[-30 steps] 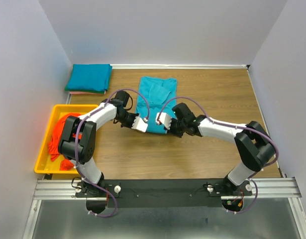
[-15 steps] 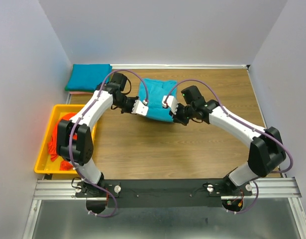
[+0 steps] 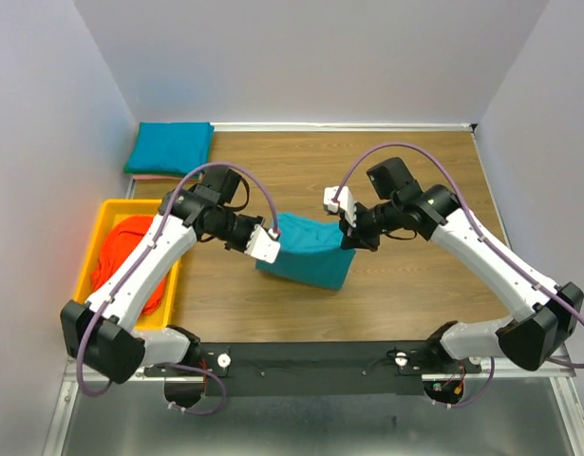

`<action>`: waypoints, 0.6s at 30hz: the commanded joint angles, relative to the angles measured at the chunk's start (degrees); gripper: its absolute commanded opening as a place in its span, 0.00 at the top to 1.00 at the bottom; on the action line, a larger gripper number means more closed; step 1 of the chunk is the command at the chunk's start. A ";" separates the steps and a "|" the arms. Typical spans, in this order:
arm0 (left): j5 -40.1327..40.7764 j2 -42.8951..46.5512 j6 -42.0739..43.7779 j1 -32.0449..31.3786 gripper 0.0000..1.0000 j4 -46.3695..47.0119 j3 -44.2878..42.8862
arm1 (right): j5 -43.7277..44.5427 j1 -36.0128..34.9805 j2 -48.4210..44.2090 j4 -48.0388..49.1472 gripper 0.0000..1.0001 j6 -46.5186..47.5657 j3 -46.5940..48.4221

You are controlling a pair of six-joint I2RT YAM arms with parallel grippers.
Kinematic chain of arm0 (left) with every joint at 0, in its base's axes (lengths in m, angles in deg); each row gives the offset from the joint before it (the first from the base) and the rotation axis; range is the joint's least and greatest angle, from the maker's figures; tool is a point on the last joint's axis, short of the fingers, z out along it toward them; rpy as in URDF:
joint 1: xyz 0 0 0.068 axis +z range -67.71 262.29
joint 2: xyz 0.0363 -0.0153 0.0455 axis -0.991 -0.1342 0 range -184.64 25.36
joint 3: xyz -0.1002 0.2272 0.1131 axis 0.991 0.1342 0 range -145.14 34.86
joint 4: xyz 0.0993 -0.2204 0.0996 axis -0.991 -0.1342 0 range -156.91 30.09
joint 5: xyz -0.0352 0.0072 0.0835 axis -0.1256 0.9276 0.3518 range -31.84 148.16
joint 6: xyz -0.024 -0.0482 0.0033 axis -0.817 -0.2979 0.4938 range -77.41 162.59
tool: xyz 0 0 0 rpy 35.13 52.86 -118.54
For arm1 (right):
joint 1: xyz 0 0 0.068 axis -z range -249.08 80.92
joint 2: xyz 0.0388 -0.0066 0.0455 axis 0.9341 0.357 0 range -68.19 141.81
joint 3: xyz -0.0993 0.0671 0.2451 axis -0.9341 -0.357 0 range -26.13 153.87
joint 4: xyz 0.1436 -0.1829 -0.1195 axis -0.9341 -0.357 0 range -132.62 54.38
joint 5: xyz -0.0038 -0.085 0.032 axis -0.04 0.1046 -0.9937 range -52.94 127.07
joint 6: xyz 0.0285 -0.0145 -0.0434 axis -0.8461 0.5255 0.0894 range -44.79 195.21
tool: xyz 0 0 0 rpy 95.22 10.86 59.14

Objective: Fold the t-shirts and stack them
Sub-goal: Fold the tshirt

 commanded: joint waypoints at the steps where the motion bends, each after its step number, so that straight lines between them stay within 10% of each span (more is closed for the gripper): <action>1: -0.09 -8.68 -3.01 2.16 1.00 0.36 -5.82 | -1.25 4.23 4.54 -4.60 0.99 4.39 1.32; 18: -0.27 -45.27 -11.36 8.33 0.93 12.56 -21.24 | -1.79 11.82 31.63 11.65 0.99 3.62 0.98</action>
